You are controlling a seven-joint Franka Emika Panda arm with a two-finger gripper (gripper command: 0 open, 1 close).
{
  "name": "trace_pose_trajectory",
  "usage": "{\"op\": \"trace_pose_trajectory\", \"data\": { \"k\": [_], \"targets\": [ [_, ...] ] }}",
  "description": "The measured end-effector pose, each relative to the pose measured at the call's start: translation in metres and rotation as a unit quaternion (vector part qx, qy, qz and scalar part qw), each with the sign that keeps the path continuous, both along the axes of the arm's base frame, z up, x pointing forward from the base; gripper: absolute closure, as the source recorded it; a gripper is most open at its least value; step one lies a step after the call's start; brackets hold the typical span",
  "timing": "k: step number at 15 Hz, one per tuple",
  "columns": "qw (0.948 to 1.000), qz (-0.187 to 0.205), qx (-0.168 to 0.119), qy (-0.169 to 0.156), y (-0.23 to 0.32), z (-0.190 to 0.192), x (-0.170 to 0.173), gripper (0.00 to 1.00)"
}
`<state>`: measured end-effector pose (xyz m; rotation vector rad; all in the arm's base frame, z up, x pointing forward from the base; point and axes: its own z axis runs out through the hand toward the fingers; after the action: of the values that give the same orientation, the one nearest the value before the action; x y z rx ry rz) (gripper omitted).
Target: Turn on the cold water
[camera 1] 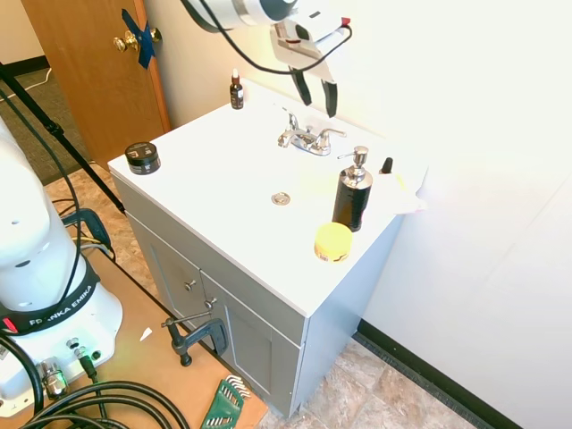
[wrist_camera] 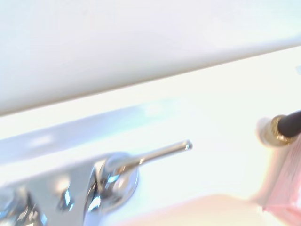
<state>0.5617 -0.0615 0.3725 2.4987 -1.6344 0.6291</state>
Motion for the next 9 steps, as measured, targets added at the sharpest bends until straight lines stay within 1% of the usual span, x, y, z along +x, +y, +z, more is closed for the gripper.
{"op": "trace_pose_trajectory", "data": {
  "k": [2, 5, 9],
  "targets": [
    [0.9998, -0.014, -0.012, -0.003, -0.001, -0.018, 0.024, 0.00],
    [0.9996, -0.019, -0.020, 0.001, -0.001, -0.036, 0.046, 0.00],
    [0.9989, -0.029, -0.029, 0.020, -0.014, -0.061, 0.048, 0.00]
  ]
}}
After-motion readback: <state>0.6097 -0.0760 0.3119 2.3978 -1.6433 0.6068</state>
